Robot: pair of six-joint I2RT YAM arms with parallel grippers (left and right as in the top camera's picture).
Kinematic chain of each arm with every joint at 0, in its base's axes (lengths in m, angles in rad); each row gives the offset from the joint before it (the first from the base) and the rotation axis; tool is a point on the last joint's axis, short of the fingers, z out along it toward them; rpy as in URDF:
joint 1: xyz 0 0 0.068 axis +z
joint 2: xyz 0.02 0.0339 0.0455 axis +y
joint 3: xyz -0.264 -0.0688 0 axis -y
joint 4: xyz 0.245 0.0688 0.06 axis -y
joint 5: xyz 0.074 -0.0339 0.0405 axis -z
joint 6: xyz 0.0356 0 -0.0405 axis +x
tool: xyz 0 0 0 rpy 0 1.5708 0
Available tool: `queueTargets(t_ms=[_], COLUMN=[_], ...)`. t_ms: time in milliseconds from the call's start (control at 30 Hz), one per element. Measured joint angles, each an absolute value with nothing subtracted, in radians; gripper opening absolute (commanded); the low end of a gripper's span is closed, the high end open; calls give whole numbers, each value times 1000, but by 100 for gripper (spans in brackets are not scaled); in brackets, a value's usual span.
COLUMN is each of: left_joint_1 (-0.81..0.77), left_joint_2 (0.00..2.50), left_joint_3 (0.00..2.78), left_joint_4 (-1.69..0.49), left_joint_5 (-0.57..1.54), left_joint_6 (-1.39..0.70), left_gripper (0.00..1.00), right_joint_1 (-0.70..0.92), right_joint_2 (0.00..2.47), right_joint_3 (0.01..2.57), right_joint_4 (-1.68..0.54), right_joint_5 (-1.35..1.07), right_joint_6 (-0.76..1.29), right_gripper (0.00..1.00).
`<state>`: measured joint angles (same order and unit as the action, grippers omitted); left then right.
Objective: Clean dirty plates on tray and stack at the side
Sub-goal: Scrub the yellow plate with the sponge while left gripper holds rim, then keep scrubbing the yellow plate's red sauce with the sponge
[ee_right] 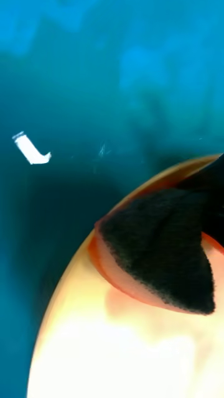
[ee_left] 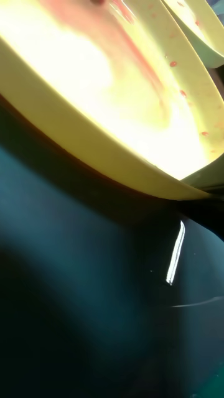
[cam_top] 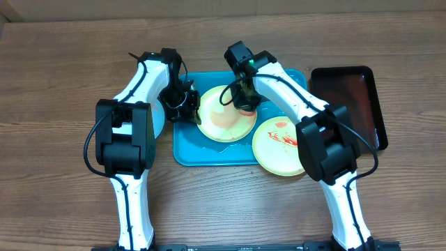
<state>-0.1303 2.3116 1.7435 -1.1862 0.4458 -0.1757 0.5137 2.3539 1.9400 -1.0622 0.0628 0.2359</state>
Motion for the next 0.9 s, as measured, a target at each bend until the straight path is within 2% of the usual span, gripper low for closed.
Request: queueTargets(t_ms=[500, 900], left_joint_1=[-129, -129], left_joint_2=[2312, 2312], left_joint_3=[1743, 1743], left_joint_4=[-1188, -1189], left_joint_5=[441, 441], left_joint_6=[-176, -175], left_gripper=[4, 4], right_joint_1=[553, 578], right_joint_2=[2386, 2395], right_joint_3=[1942, 1954], right_joint_4=[-957, -1108], right_joint_5=[-224, -342], right_joint_6=[160, 130], right_gripper=[4, 4])
